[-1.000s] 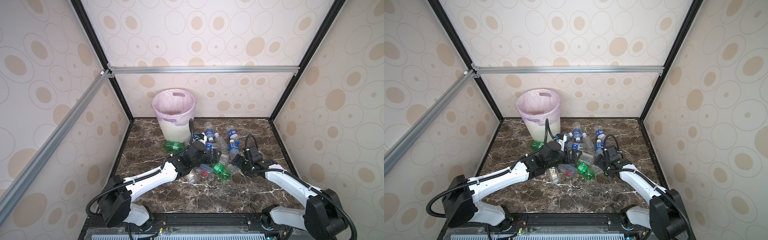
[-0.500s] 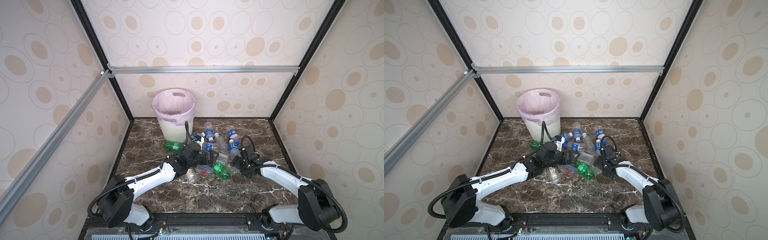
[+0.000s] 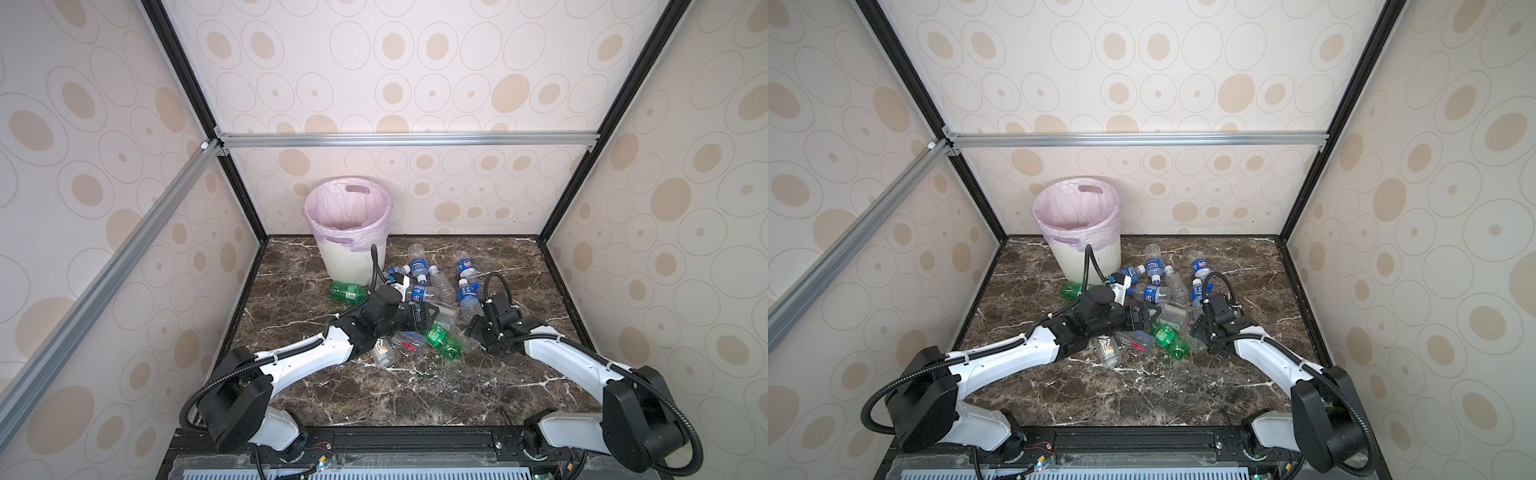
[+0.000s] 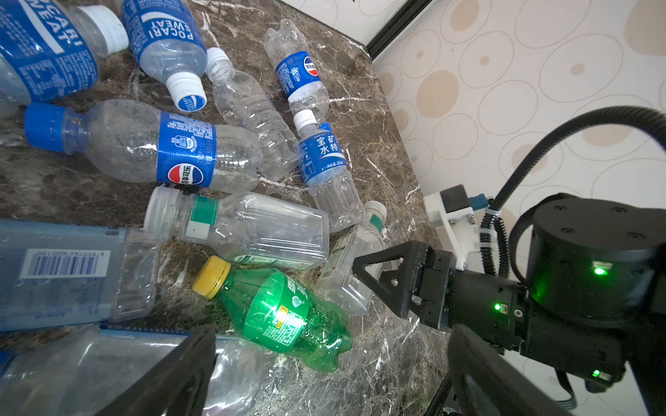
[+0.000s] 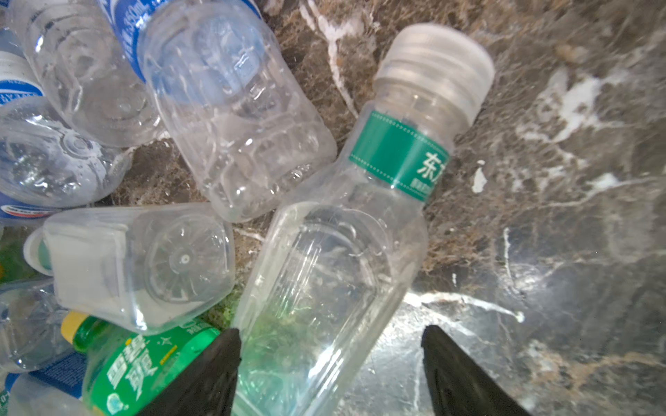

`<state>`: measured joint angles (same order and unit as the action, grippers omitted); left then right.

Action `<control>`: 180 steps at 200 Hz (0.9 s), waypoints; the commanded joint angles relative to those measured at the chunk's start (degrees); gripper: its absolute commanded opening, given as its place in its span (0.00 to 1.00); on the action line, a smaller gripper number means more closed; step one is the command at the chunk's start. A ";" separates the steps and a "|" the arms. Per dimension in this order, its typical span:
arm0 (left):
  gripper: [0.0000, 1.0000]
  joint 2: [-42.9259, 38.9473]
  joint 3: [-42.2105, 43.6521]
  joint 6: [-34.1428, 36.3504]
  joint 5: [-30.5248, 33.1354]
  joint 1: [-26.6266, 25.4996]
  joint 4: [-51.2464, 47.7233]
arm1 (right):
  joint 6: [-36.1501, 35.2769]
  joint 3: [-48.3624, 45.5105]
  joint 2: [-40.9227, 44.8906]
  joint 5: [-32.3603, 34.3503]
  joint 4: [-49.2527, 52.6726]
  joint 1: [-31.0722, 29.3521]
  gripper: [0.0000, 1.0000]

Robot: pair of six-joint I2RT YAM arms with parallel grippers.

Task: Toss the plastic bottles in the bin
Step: 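Close right gripper around the green-label bottle body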

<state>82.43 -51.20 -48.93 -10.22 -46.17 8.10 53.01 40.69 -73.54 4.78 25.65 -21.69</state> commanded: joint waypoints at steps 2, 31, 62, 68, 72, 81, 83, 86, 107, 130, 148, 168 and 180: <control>0.99 -0.05 -0.07 -0.85 -0.07 0.29 1.35 | -0.58 -0.55 1.59 0.77 2.76 -0.06 0.82; 0.99 0.15 -0.52 -0.67 -0.37 0.34 0.96 | 0.27 0.68 0.66 -0.40 1.68 -0.11 0.84; 0.99 -0.08 -0.46 -0.59 -0.28 0.43 0.56 | 1.20 1.30 -2.14 -1.56 -0.16 -0.49 0.84; 0.99 -0.21 -0.34 -0.57 -0.32 0.43 0.57 | 1.48 1.31 -2.60 -1.61 -0.33 -0.71 0.84; 0.99 -0.24 -0.24 -0.57 -0.33 0.38 0.60 | 1.60 1.41 -2.86 -1.63 -0.45 -0.88 0.84; 0.99 -0.49 0.04 -0.76 -0.23 0.38 0.69 | 1.91 1.75 -3.10 -1.26 -0.45 -1.57 0.84; 0.99 -0.58 0.11 -0.76 -0.24 0.38 0.69 | 2.02 1.76 -3.08 -1.15 -0.47 -1.72 0.84; 0.99 -0.64 0.28 -0.85 -0.16 0.38 0.75 | 2.02 1.88 -3.09 -0.84 -0.39 -1.98 0.84; 0.99 -1.21 0.95 -0.99 -0.02 0.38 1.04 | 2.22 2.12 -3.57 -0.24 -0.55 -2.79 0.85; 0.99 -1.27 0.91 -0.79 -0.15 0.43 0.79 | 2.47 1.97 -4.06 -0.23 -1.01 -3.05 0.85; 0.99 -1.39 0.85 -0.72 -0.15 0.52 0.68 | 2.71 1.91 -4.51 -0.11 -1.30 -3.04 0.85; 0.99 -1.80 0.94 -0.69 -0.05 0.46 0.43 | 2.85 1.85 -3.37 0.03 -1.57 -3.13 0.85; 0.99 -2.10 1.26 -0.65 0.14 0.47 0.42 | 2.82 1.90 -2.38 0.59 -1.35 -3.16 0.86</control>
<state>82.26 -50.06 -48.99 -10.24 -46.06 8.14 54.61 41.89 -77.32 3.66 23.29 -24.43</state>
